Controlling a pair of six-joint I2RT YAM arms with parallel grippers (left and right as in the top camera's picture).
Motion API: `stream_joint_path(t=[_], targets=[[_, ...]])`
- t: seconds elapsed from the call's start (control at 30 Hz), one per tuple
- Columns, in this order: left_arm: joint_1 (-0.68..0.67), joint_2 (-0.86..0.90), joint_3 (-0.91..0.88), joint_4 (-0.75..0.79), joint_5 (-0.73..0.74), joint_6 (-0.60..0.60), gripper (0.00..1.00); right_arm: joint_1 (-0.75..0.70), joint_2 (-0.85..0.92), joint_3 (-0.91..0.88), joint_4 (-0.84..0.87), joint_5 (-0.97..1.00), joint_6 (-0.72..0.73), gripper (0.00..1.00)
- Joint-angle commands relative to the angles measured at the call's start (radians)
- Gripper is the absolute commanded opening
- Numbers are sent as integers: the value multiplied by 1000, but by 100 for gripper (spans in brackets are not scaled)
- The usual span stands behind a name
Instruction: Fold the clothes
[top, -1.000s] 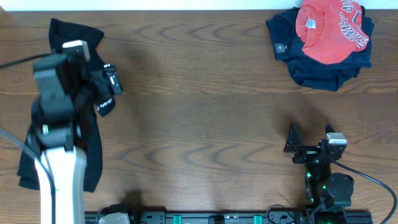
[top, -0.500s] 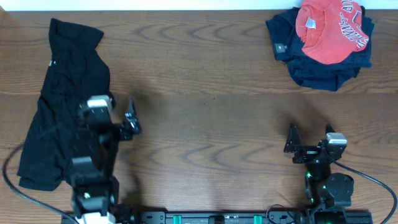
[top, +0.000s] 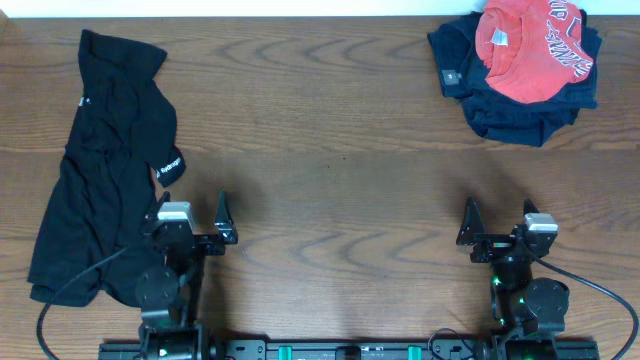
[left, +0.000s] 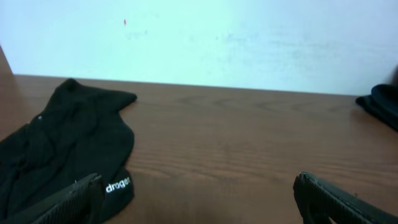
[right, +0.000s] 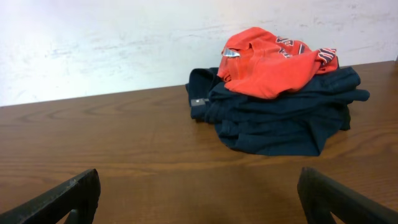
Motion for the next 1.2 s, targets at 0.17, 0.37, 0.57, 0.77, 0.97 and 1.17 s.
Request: stream_joint_path(t=[0.17, 0.37, 0.57, 0.77, 0.97, 1.17], targets=[[-11, -128, -44, -42, -5, 18, 98, 10, -6, -2, -3, 10, 14, 99], [-11, -184, -44, -68, -5, 18, 98, 10, -6, -2, -3, 10, 14, 99], [-11, -203, -44, -96, -5, 18, 98, 9, -6, -2, -3, 10, 14, 99], [-11, -203, -44, -219, -13, 25, 98, 9, -6, -2, -3, 10, 14, 99], [-11, -203, -44, -214, -12, 24, 98, 9, -6, -2, -3, 10, 14, 99], [-11, -201, -44, -214, -12, 25, 98, 10, -6, -2, -3, 10, 14, 99]])
